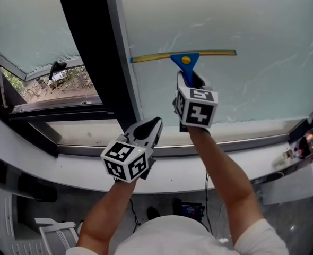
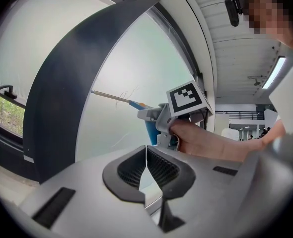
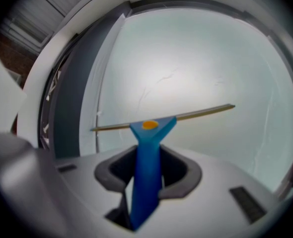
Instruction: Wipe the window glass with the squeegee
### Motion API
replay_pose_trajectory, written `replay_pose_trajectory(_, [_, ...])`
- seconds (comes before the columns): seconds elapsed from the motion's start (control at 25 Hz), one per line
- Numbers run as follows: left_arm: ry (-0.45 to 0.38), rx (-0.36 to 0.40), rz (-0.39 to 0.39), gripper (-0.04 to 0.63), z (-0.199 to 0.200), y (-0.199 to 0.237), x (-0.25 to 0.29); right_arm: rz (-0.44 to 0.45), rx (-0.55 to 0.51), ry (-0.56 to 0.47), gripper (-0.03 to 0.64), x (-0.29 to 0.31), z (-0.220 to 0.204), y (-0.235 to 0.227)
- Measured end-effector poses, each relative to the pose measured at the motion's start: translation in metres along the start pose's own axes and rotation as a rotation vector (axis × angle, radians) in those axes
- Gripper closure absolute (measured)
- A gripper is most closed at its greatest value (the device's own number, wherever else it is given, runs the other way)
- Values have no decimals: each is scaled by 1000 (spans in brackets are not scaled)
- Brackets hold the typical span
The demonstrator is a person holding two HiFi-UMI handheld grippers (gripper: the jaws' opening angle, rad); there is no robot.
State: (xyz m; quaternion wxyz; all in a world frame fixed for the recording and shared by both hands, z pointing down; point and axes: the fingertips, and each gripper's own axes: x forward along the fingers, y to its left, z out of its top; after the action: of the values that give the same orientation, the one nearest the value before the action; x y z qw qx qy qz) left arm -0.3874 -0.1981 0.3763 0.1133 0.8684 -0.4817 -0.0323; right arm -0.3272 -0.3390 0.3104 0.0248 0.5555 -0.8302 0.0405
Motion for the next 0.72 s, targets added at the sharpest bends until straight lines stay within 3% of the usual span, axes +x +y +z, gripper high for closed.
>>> replay_pose_trajectory(0.72, [59, -36, 4, 566, -33, 9, -3, -5, 45, 37, 476, 2, -48, -1])
